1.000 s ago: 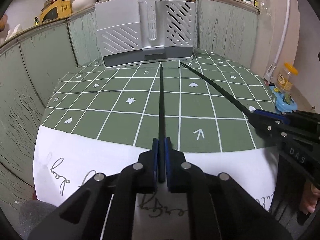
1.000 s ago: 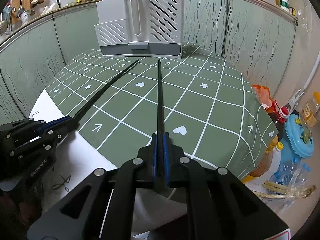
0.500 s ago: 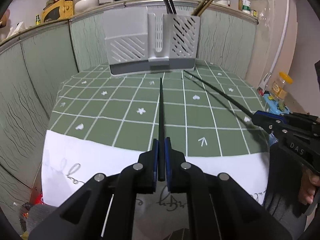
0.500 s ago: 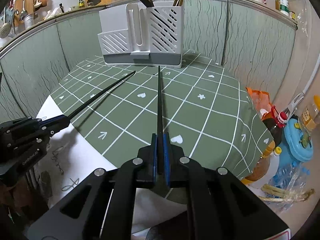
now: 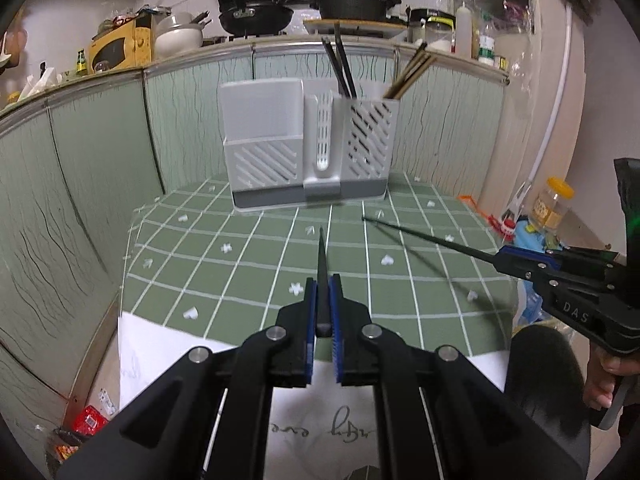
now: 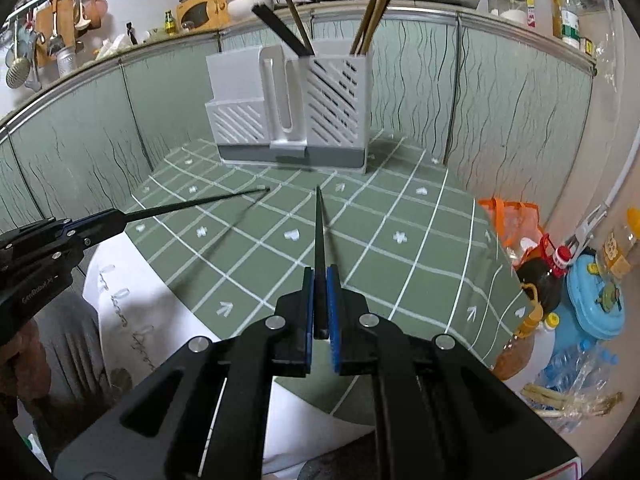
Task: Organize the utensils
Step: 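Lift the black chopstick with the left tool while the right tool lifts its black chopstick toward the holder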
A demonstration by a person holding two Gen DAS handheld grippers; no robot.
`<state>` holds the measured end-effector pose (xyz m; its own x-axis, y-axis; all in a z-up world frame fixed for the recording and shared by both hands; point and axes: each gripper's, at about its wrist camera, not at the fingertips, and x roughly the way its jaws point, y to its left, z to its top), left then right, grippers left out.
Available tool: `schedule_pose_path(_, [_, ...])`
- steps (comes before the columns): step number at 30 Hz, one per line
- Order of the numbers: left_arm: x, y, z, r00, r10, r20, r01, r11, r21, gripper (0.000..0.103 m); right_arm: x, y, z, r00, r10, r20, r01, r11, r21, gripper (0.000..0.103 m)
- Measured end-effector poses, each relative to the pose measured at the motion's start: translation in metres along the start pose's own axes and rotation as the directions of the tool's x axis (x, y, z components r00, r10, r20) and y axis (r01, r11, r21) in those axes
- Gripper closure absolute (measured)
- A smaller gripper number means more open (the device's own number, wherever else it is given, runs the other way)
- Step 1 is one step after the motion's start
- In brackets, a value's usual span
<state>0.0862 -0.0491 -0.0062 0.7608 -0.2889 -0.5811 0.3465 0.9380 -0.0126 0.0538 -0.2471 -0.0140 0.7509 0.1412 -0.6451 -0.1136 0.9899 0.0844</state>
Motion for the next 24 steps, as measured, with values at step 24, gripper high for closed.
schedule_pose_path(24, [-0.018,0.019,0.075,0.996,-0.035,0.08,0.033,0.999,0.033,0.095,-0.037,-0.005,0.094,0.991,0.036,0.125,-0.034,0.999,-0.02,0.097])
